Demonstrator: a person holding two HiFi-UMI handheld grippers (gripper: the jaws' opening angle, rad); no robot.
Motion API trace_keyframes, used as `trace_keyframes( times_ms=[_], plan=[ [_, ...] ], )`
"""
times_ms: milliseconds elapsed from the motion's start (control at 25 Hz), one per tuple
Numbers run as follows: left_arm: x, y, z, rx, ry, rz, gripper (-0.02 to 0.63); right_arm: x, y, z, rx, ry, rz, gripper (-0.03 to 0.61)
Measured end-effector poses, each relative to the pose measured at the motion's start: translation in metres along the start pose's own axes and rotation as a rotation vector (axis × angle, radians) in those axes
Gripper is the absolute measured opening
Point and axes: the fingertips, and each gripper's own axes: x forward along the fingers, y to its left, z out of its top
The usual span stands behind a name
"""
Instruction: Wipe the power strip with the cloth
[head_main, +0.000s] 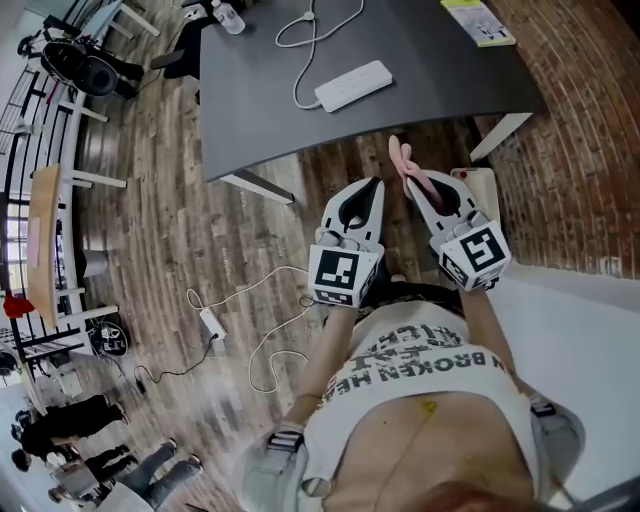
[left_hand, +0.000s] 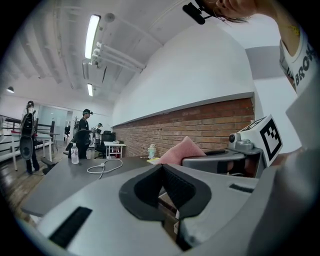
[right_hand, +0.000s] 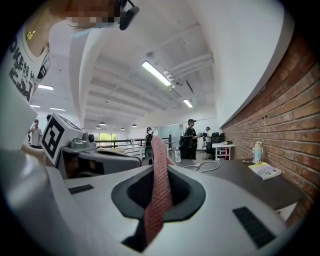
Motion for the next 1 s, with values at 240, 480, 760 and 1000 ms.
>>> trace_keyframes(
  times_ms=[240,480,760,1000],
  plan=[
    [0.053,0.069,0.004,0.0,0.013,-0.008,0.008,0.085,-0.042,0.002,0.002,0.03,0.005,0.017],
    [0.093,0.139,0.006,0.003,0.047,-0.025,0.008,0.176,-0.068,0.005,0.029,0.037,0.027,0.017],
    [0.124,0.195,0.01,0.001,0.055,-0.005,0.008,0.246,-0.086,0.01,0.028,0.041,0.072,0.017],
    [0.161,0.225,0.01,-0.022,0.063,0.051,0.008,0.28,-0.119,0.008,0.027,0.076,0.114,0.017]
  ],
)
